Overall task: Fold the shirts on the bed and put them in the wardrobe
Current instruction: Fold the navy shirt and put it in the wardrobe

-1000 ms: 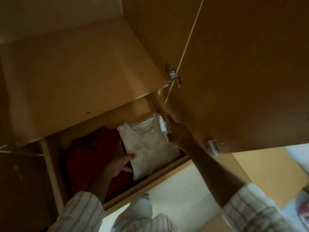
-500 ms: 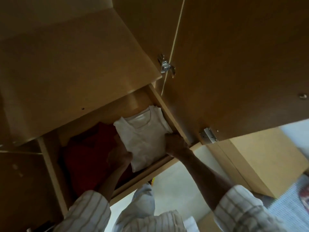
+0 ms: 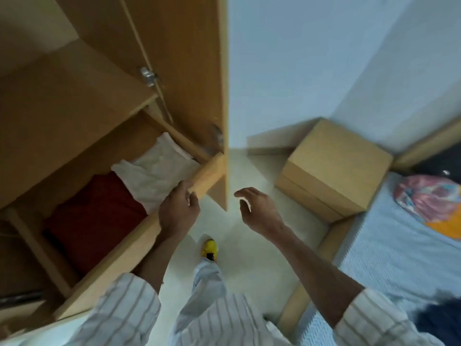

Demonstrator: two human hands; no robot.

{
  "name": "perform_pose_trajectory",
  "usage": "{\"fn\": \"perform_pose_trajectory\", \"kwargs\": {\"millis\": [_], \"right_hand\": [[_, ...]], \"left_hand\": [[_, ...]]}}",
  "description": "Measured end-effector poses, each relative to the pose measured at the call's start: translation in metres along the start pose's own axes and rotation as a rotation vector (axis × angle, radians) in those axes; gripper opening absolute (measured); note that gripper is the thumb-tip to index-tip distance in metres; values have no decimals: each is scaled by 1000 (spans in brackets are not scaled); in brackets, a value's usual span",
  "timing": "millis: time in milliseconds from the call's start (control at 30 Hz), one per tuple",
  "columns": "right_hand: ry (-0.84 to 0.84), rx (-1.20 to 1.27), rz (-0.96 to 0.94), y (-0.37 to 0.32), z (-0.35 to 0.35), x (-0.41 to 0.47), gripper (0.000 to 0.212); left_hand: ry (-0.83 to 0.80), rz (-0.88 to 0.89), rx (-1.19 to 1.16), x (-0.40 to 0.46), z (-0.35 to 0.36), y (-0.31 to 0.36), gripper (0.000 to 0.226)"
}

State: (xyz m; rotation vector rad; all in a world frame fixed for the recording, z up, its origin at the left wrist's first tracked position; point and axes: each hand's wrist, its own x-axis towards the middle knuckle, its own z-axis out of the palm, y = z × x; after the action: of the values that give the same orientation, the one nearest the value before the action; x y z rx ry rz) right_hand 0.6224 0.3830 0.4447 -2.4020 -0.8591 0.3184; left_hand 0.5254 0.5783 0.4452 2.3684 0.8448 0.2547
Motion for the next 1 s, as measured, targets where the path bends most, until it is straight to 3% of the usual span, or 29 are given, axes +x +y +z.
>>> {"fn": "perform_pose_trajectory", "kwargs": {"millis": [133,400,567,800,1000], "right_hand": [[107,61,142,64,-14,-103,30],[305,141,684,196,-24,-343,28],[361,257,1046,250,15,-464,32],[191,296,1429,331,98,-564,52],[-102,284,1569,401,196,-599,85]], "left_hand": [[-122,112,3,-70,45,51,22],[-760,417,118,-216,187,156,31],[-1100,525,259,-292,272,166,37],[-1399,639,409,-368,405,130,46],[-1474,784,580,-401,517,69,77]]}}
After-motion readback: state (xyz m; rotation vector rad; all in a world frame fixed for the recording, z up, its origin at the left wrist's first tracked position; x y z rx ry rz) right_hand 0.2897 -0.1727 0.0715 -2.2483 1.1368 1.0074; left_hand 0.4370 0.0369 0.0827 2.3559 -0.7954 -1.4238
